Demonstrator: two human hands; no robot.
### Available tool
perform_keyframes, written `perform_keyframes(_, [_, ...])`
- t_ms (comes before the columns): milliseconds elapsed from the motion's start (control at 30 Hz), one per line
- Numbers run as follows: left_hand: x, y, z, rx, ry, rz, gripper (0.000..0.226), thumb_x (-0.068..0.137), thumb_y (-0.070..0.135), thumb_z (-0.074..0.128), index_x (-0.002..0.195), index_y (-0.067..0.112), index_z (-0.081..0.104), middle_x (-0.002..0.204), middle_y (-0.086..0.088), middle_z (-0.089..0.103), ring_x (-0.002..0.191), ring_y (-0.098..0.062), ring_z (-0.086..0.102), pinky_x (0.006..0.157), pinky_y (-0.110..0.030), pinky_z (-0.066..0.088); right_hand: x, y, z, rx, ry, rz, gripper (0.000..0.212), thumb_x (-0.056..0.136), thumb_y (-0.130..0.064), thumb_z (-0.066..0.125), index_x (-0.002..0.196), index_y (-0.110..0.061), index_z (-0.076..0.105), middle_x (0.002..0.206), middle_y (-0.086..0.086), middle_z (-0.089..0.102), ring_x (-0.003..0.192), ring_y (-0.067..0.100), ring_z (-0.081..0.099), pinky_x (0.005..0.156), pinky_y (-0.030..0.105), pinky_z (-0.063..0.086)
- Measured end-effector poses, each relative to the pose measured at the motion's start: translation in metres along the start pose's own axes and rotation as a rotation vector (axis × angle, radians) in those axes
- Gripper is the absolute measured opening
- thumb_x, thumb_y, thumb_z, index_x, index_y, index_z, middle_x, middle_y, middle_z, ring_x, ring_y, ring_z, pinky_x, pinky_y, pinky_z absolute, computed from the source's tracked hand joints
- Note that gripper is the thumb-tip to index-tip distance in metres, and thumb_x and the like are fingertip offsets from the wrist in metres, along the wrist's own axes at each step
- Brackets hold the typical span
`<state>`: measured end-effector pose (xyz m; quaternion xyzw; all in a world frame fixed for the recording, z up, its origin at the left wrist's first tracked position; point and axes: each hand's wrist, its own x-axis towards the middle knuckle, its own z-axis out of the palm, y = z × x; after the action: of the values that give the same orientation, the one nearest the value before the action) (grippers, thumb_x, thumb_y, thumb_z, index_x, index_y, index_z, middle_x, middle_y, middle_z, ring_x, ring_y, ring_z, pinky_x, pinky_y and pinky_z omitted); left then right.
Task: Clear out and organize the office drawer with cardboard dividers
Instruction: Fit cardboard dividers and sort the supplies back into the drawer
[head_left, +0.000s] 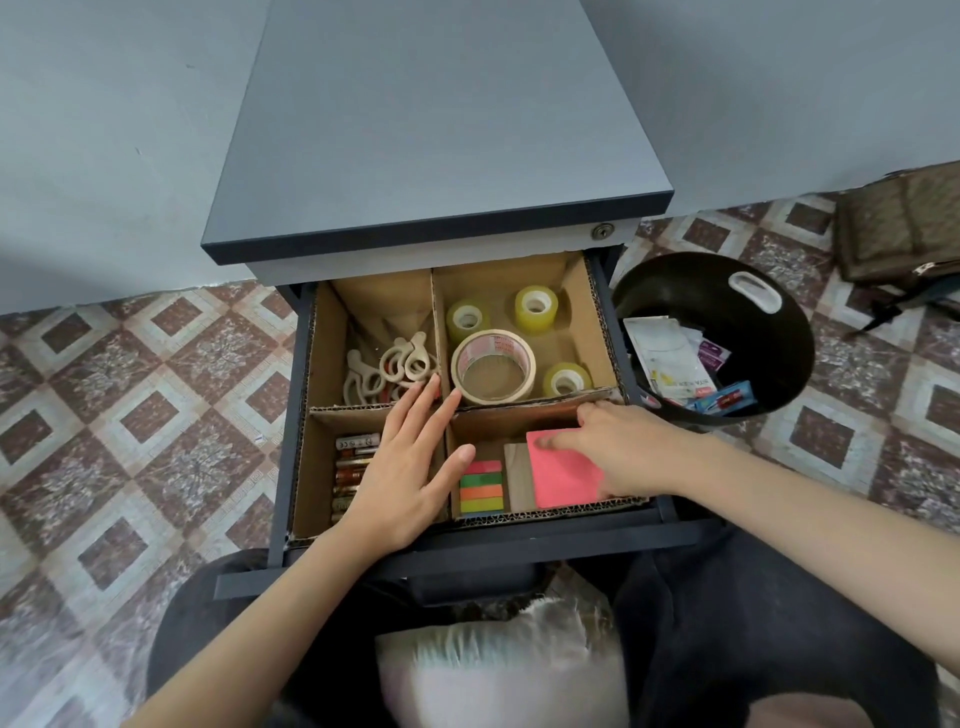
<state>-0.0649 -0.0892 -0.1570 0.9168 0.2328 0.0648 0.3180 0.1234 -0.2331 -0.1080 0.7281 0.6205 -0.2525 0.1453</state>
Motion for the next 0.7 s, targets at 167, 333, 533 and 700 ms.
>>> perform_keyframes(167, [-0.001,0.001,-0.001,0.0,-0.008,-0.01,0.076,0.077,0.083,0.007,0.14,0.04,0.013,0.155,0.015,0.005,0.141,0.003,-0.009,0.114,-0.024,0.001,0.007,-0.01,0.005,-0.079,-0.019,-0.028,0.076,0.095,-0.002,0.037,0.148,-0.043,0.0,0.122,0.017,0.043,0.11,0.03,0.046,0.086,0.033,0.038])
perform_keyframes(333, [-0.001,0.002,-0.001,0.001,-0.008,-0.017,0.075,0.077,0.082,0.007,0.14,0.041,0.014,0.154,0.016,0.005,0.14,0.004,-0.009,0.114,-0.023,0.001,0.014,-0.01,0.009,-0.104,0.012,-0.029,0.064,0.095,-0.004,0.032,0.146,-0.04,0.02,0.123,0.016,0.044,0.109,0.03,0.049,0.086,0.035,0.039])
perform_keyframes(533, [0.0,0.002,-0.001,-0.004,-0.008,-0.024,0.076,0.077,0.082,0.008,0.14,0.04,0.014,0.153,0.017,0.005,0.139,0.006,-0.009,0.114,-0.025,0.002,0.014,-0.015,0.009,-0.102,-0.016,-0.001,0.058,0.096,-0.007,0.033,0.146,-0.035,0.024,0.123,0.017,0.046,0.111,0.032,0.049,0.087,0.037,0.04])
perform_keyframes(700, [0.0,0.002,-0.001,-0.004,-0.003,-0.022,0.074,0.078,0.081,0.008,0.139,0.041,0.015,0.153,0.017,0.006,0.139,0.006,-0.008,0.114,-0.024,0.001,0.008,-0.014,0.006,0.05,-0.023,-0.025,0.063,0.096,-0.003,0.031,0.148,-0.037,0.02,0.106,0.01,0.047,0.099,0.027,0.053,0.074,0.033,0.042])
